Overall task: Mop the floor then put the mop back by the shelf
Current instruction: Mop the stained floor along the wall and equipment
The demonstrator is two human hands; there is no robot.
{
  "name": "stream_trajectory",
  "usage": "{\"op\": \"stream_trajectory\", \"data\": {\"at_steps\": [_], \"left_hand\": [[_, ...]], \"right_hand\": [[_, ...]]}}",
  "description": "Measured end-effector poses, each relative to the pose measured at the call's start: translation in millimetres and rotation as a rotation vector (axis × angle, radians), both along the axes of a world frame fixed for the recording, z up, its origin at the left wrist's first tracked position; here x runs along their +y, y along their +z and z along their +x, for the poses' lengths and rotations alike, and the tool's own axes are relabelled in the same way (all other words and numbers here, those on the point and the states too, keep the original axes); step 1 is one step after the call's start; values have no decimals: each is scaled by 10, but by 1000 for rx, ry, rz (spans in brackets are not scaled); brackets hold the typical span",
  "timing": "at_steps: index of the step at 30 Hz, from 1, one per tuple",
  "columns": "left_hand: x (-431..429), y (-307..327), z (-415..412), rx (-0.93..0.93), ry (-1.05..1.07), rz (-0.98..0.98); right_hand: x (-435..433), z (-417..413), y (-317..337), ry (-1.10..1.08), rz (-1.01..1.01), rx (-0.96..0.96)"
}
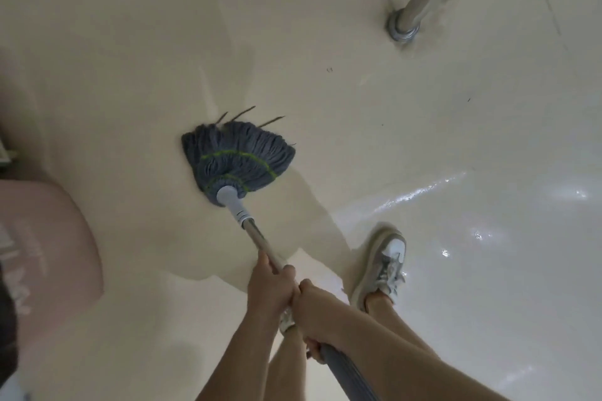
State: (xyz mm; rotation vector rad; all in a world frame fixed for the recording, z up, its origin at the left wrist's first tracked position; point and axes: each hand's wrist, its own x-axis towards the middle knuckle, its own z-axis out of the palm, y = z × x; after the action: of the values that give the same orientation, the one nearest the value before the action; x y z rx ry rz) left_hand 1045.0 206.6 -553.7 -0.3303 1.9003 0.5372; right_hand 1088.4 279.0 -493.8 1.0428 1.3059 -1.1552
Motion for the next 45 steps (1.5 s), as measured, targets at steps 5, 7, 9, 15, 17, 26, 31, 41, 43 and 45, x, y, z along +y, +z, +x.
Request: {"op": "stream_trajectory", "data": {"at_steps": [5,7,9,15,17,26,31,41,43,45], "left_hand": [[-158,-18,340,-8,116,-44],[-15,-22,547,-3,78,-48],[224,-41,764,9,10,-45],[1359,-77,1460,2,-151,73],[1733,-82,1716,-20,-220,105],[2556,107,3058,-166,-593,232],[2358,120,3311,-261,-602,248],[1173,-16,2031,-61,-562,91],[1138,-54,1822,-11,-574,71],[1224,-112,1718,16,-595,67]], "right_hand": [[44,283,-43,111,-65,80],[157,536,-137,-2,-69,-3],[310,834,-193,-149,-29,-100],[1268,1672,-109,-364,132,-37],[1595,1980,-143,-371,168,-24],[1989,3442,102,-877,164,-207],[1729,3572,230,-1015,93,-268],[740,2437,156,-1026,-38,-135],[762,2242,142,-998,-68,-80],[867,2158,52,-947,-45,-45]]}}
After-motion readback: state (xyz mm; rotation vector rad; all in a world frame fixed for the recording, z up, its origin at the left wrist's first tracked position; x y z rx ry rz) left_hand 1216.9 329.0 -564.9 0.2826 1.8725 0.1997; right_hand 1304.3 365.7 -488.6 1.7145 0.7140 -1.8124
